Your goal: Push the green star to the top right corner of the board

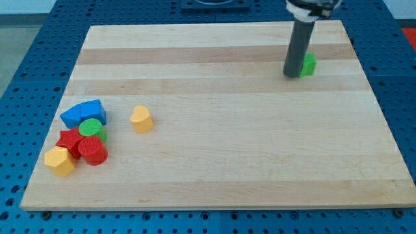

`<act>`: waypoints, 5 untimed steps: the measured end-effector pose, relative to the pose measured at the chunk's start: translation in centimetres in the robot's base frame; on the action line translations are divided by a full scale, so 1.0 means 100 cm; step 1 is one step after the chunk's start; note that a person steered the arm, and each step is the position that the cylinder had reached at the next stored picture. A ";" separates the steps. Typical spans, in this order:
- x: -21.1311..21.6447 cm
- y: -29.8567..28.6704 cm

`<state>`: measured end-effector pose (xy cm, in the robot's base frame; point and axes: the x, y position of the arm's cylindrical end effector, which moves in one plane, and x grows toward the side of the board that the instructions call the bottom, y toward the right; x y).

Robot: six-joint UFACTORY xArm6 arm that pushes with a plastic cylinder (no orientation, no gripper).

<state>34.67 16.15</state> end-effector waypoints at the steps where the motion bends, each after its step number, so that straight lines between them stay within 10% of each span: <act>1: -0.026 0.021; 3: -0.045 0.031; 5: 0.073 0.040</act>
<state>41.97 20.13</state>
